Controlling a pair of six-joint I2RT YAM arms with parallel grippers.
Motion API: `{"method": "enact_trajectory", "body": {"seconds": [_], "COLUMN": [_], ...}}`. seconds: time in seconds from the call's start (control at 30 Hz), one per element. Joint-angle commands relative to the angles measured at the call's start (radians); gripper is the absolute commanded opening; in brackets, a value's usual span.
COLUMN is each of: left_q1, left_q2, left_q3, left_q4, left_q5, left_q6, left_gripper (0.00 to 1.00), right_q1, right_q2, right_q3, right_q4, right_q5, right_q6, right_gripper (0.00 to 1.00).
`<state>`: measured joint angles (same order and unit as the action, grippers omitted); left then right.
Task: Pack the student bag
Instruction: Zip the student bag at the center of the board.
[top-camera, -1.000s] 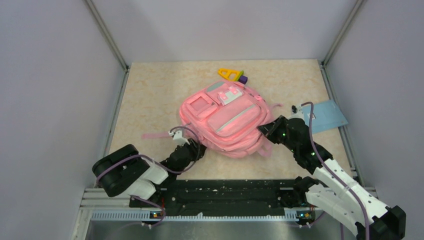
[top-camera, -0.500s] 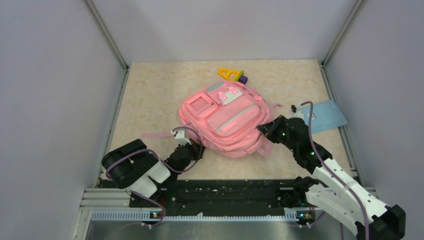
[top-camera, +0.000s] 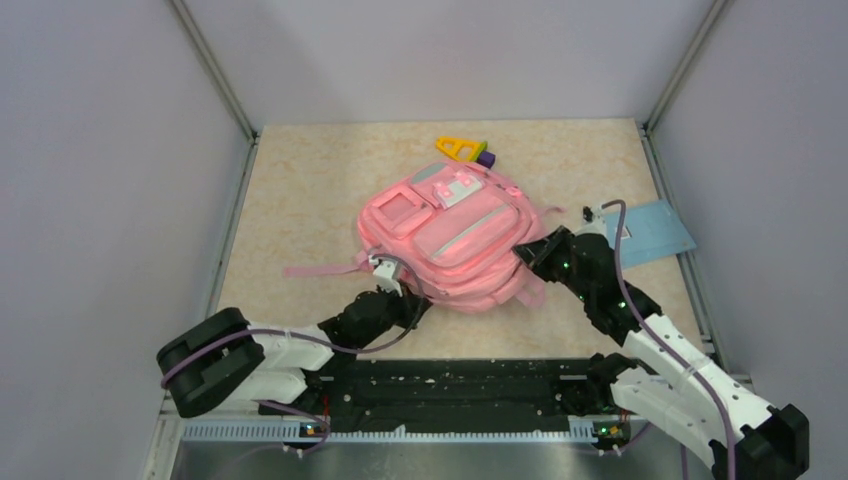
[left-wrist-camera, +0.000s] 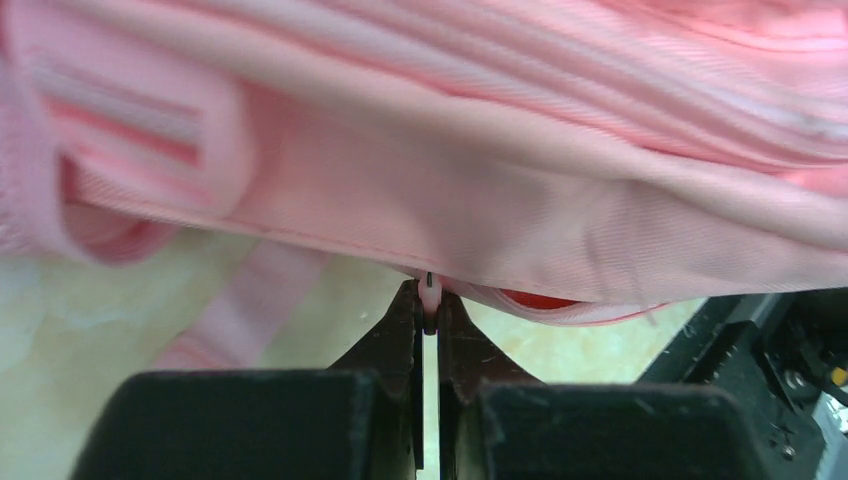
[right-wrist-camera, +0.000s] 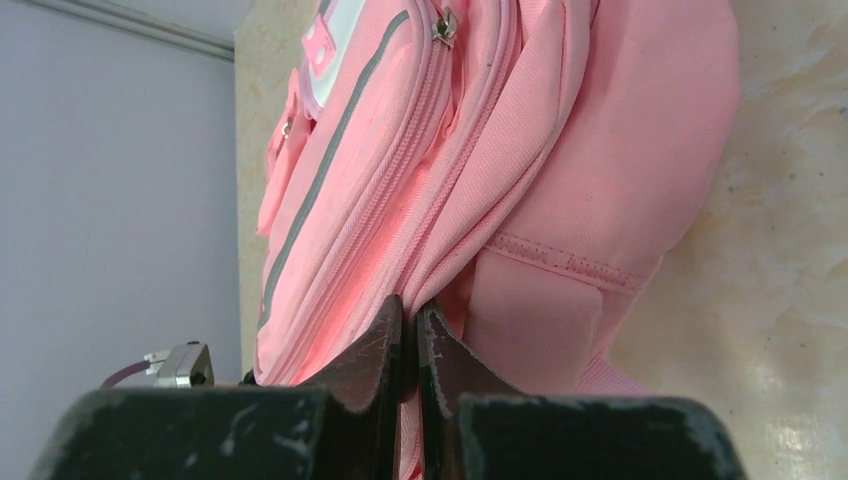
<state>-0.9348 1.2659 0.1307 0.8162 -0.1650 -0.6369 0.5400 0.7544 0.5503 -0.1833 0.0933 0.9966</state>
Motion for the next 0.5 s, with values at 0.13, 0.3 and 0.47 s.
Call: {"method": "enact_trajectory", "body": {"seconds": [0.13,0.3,0.47], "left_q1": [-0.049,-0.086,-0.109], "left_q2": [-0.069,-0.066,-0.088], "left_q3": [0.201,0.276,0.32], "left_q4": [-0.17,-0.167,-0.162], "left_q5": [0.227,0.264,0.267], "left_q6": [0.062,0.035,-0.008], "left_gripper": [0.0,0.0,0.0], "right_q1": [0.055,0.15,0.239], "right_q2": [-0.001,0.042,0.125], "right_q3": [-0.001,-0.017,-0.017], "right_q4": [0.267,0.318,0.363], "right_q5": [0.084,0.187,0.286], "right_q6": [0.02,0.005,-0.045], "right_gripper": [0.0,0.0,0.0]}}
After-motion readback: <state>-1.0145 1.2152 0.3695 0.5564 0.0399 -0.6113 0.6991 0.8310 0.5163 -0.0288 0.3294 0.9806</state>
